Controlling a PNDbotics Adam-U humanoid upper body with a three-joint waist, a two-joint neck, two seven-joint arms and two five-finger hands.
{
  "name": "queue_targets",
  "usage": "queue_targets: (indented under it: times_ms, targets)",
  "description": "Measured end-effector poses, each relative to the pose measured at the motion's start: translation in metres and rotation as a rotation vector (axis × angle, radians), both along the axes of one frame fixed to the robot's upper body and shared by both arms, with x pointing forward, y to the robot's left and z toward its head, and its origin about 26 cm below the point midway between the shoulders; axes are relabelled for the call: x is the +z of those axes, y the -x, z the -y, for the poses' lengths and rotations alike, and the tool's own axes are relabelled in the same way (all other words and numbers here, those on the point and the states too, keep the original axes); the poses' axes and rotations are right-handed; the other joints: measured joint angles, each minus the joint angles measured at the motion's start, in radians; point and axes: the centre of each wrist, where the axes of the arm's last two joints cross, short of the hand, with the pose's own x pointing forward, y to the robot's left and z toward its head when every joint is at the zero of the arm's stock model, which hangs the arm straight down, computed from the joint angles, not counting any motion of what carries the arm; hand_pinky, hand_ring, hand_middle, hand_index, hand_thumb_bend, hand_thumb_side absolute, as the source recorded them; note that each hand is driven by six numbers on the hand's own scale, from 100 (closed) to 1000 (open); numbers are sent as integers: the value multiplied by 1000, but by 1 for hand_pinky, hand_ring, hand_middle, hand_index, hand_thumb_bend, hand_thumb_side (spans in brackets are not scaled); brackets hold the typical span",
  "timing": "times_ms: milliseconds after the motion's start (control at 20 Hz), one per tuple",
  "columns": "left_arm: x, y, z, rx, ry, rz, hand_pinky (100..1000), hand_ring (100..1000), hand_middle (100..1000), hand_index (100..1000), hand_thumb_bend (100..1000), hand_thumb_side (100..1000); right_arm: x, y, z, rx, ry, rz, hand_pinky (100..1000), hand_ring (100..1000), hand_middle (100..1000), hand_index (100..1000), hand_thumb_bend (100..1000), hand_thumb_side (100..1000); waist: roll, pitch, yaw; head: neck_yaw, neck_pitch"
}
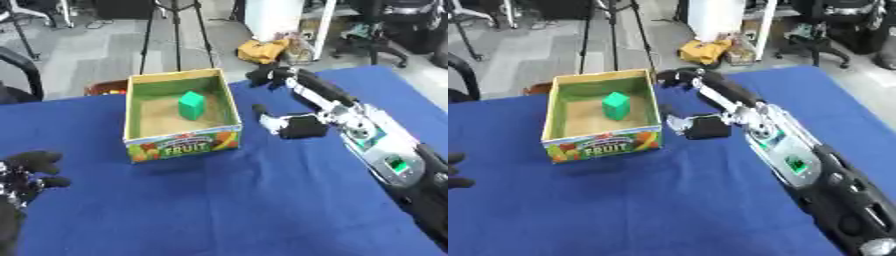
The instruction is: Pick up objects on the table and place them in the box.
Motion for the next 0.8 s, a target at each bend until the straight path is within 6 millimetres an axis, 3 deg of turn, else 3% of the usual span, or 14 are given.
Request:
queue_targets:
  times_ms: [800]
  targets:
    - [-4,0,-2,15,-2,-11,664,850,565,758,675,833,-13,9,-13,63,-26,-74,784,843,738,923,100,585,-2,-9,-1,3,14]
